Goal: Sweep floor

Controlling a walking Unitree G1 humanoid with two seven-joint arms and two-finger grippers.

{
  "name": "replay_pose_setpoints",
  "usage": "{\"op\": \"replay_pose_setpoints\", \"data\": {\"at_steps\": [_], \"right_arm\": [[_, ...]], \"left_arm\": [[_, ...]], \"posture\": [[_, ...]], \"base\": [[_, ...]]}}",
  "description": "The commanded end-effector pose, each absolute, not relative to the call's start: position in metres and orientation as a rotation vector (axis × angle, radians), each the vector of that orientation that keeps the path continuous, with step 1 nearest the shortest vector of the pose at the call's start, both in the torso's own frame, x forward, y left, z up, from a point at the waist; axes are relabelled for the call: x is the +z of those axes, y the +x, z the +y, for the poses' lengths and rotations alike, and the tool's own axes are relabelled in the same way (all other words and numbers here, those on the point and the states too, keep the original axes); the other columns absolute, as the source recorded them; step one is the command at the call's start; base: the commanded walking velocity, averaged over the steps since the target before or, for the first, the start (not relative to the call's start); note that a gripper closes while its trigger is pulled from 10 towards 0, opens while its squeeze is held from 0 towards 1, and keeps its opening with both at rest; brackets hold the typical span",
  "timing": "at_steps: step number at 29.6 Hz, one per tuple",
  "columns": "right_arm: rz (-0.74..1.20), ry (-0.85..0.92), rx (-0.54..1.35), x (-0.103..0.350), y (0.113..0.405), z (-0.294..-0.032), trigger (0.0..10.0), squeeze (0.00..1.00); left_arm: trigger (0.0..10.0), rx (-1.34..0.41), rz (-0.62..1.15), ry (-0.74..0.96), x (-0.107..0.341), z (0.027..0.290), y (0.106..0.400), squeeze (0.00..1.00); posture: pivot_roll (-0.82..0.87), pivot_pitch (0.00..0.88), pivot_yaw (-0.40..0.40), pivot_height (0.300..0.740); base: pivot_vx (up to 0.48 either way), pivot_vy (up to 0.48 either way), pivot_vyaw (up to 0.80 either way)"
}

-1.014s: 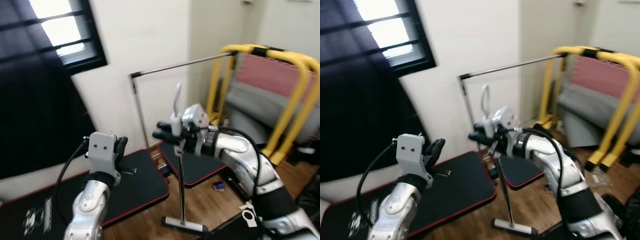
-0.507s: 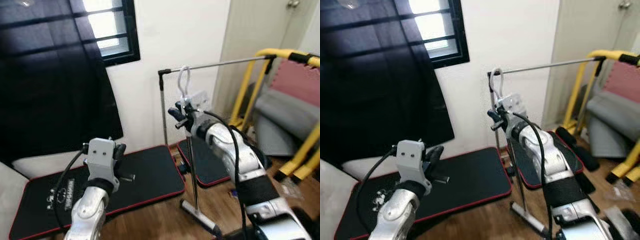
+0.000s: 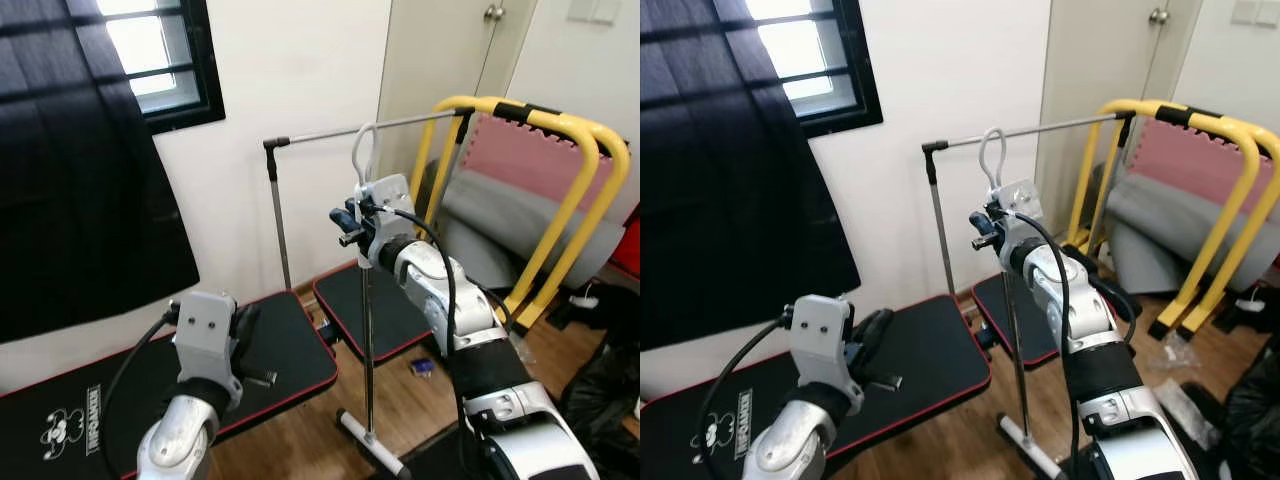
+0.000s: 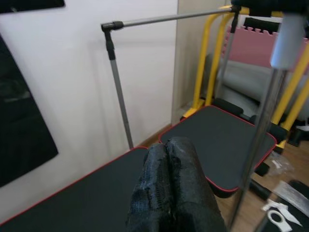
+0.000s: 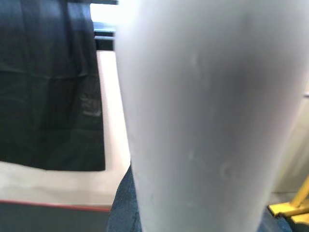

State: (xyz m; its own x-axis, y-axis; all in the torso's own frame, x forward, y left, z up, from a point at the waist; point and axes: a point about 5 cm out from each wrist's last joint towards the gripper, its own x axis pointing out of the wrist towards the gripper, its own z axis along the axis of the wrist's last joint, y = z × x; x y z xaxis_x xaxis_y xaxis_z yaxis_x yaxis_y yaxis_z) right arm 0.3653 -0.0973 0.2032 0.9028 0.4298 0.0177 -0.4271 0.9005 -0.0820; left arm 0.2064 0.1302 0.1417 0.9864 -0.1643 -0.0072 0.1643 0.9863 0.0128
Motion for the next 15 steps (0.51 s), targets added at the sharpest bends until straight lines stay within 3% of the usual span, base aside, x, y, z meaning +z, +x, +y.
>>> {"op": "replay_pose_setpoints", "data": {"at_steps": [1,8,11,15], "right_arm": [[-0.114,-0.075,0.431,0.22,0.37,-0.094,10.0,0.0],[-0.118,-0.074,0.427,0.222,0.371,-0.092,10.0,0.0],[-0.125,-0.048,0.44,0.227,0.376,-0.079,10.0,0.0],[-0.124,-0.02,0.459,0.229,0.377,-0.068,10.0,0.0]], "left_arm": [[10.0,-0.166,0.014,0.009,0.143,0.128,0.203,0.0],[10.0,-0.167,0.015,0.008,0.143,0.127,0.202,0.0],[10.0,-0.175,0.021,0.019,0.146,0.125,0.195,0.0],[10.0,-0.176,0.024,0.027,0.148,0.123,0.189,0.0]], "posture": [[-0.07,0.082,-0.035,0.74],[-0.07,0.089,-0.035,0.74],[-0.06,0.12,-0.042,0.74],[-0.05,0.135,-0.042,0.74]], "base": [[0.274,0.0,0.0],[0.276,0.0,0.0],[0.261,0.0,0.0],[0.0,0.0,0.0]]}}
